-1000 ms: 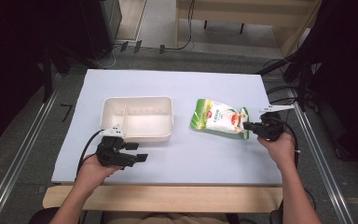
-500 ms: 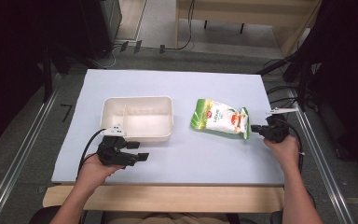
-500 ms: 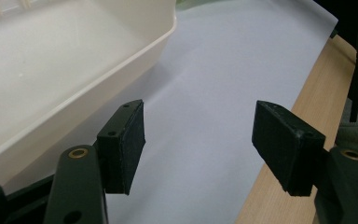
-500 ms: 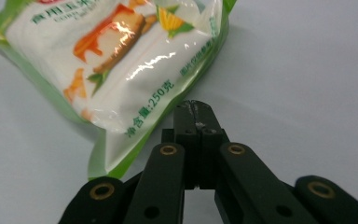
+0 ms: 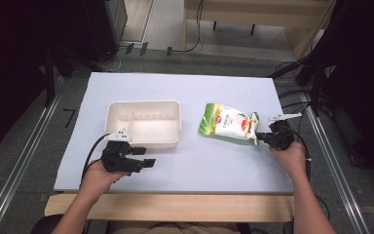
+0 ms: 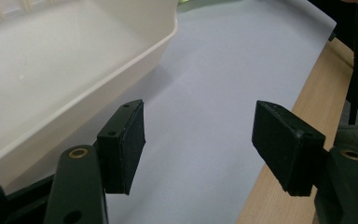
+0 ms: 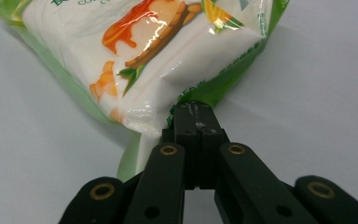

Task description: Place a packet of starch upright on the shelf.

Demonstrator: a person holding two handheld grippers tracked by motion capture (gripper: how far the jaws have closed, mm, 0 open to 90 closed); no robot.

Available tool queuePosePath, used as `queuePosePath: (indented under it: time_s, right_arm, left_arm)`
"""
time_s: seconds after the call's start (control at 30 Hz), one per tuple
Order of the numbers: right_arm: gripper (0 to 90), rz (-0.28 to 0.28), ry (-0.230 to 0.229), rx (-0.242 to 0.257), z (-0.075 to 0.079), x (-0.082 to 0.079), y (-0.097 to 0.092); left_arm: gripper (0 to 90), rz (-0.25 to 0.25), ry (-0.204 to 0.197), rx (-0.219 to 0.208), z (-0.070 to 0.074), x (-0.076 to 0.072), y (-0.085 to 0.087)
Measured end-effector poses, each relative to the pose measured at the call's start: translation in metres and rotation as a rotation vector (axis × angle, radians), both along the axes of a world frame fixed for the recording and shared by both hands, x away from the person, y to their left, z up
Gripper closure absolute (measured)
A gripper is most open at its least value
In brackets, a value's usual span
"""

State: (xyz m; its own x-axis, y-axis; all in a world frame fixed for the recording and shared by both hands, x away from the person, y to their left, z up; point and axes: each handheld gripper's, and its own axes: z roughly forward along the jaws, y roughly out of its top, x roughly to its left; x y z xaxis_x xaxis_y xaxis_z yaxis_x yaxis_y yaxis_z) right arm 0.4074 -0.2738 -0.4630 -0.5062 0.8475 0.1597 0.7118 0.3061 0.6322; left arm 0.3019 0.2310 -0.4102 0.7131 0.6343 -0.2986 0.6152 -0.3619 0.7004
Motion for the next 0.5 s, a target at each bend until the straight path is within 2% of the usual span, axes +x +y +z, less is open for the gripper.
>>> queuePosePath:
  time_s: [0.07,0.27,0.5]
  right_arm:
    - [90.0,0.013,0.007,0.016,0.000,-0.001,0.002]
    - [90.0,0.064,-0.010,0.016,0.006,-0.005,0.018]
    - [90.0,0.069,0.002,0.037,0.003,-0.003,0.021]
  left_arm:
    - [35.5,-0.003,0.001,0.002,0.000,0.000,0.000]
    - [35.5,-0.008,-0.001,0.004,0.000,0.000,-0.001]
    - [35.5,-0.007,0.002,0.003,0.000,0.000,-0.001]
